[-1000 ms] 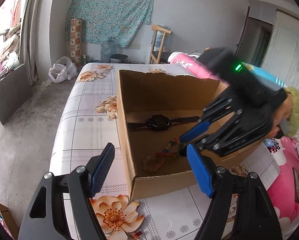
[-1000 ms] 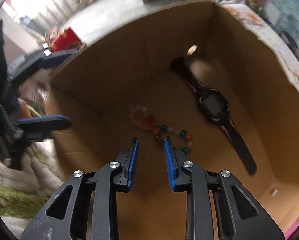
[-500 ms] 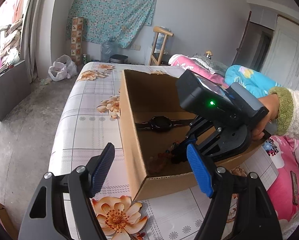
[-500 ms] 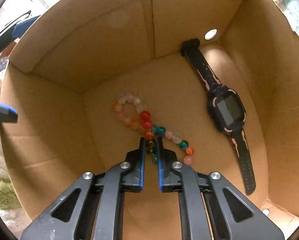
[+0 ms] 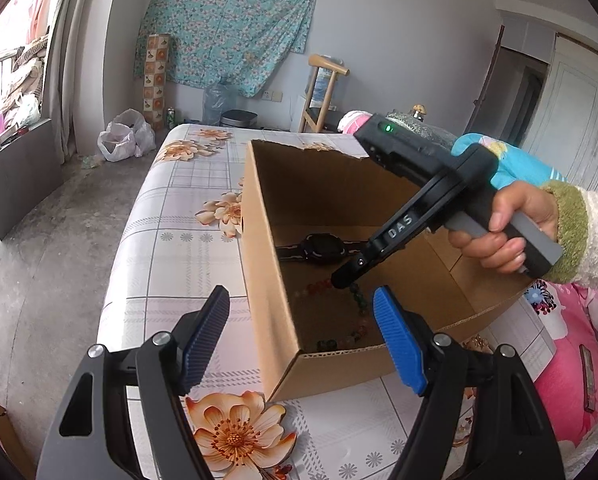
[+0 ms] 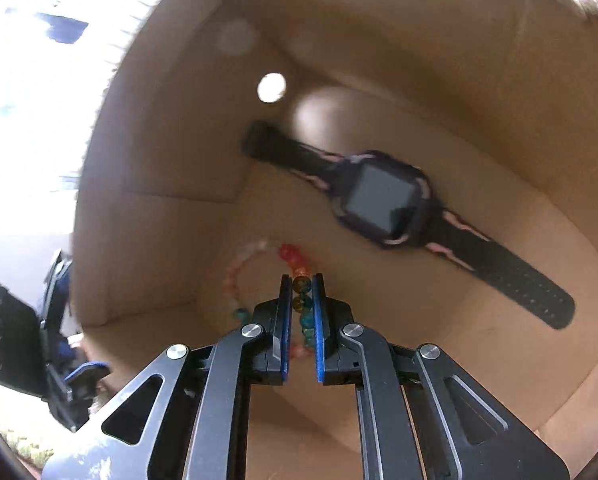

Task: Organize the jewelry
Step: 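Reach the right tool into the box and press the bead bracelet flat, then lift the right tool out of the box and lower it beside the box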

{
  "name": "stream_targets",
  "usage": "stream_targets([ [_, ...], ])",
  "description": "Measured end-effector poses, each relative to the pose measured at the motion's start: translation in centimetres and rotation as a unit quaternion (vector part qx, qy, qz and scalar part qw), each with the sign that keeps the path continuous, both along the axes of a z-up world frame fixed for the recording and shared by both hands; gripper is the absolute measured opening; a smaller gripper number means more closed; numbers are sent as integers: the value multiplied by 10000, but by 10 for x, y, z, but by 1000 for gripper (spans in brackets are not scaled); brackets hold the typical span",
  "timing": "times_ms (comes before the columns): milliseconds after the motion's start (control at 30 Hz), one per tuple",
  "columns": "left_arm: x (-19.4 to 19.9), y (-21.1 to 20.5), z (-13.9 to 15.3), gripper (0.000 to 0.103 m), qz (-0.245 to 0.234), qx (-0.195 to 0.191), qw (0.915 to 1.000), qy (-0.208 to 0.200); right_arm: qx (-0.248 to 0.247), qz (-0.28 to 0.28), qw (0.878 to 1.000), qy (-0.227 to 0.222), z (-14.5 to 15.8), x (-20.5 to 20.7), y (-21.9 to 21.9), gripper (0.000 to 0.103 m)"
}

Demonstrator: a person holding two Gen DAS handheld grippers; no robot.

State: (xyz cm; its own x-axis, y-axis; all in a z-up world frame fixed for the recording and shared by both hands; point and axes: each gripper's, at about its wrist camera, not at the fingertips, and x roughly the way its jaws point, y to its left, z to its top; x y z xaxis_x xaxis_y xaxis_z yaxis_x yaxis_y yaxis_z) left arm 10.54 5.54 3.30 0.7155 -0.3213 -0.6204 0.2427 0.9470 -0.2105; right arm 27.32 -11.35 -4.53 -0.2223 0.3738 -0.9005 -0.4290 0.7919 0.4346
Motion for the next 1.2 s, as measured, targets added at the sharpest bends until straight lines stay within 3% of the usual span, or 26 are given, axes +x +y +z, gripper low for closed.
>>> stream_targets([
  [200, 0, 0, 0, 73, 13, 11, 10000, 0, -271, 235, 9988, -343, -7, -11, 18, 9],
  [367, -3, -3, 3, 73, 95, 80, 9999, 3, -451, 508, 9941, -840, 9, -28, 30, 26],
  [433, -5, -4, 5, 73, 132, 97, 9999, -13, -434, 494, 9927, -1008, 21, -34, 30, 28],
  [500, -9, -5, 9, 73, 166, 80, 9998, -58, -349, 404, 9912, -1213, 39, -44, 25, 28],
  [667, -25, -3, 25, 73, 247, 45, 9992, -316, 174, 15, 9776, -2095, 115, -90, -19, 28],
  [733, -36, -2, 30, 78, 167, 6, 9989, -432, 562, -204, 9633, -2615, 159, -117, -45, 32],
  [767, -39, -1, 31, 80, 106, -5, 9989, -455, 665, -271, 9578, -2783, 177, -107, -62, 35],
  [867, -55, -1, 32, 81, -180, -38, 9988, -443, 1031, -591, 9370, -3285, 217, -145, -88, 38],
  [1000, -71, -9, 23, 82, -662, -149, 9975, -182, 1341, -1032, 9311, -3231, 196, -193, -120, 38],
  [1100, -67, -27, 8, 82, -780, -33, 9969, 77, 1483, -1587, 9357, -2778, 157, -214, -131, 38],
  [1200, -56, -45, -6, 82, -850, -72, 9960, 273, 1045, -2347, 9424, -2142, 109, -202, -145, 38],
])
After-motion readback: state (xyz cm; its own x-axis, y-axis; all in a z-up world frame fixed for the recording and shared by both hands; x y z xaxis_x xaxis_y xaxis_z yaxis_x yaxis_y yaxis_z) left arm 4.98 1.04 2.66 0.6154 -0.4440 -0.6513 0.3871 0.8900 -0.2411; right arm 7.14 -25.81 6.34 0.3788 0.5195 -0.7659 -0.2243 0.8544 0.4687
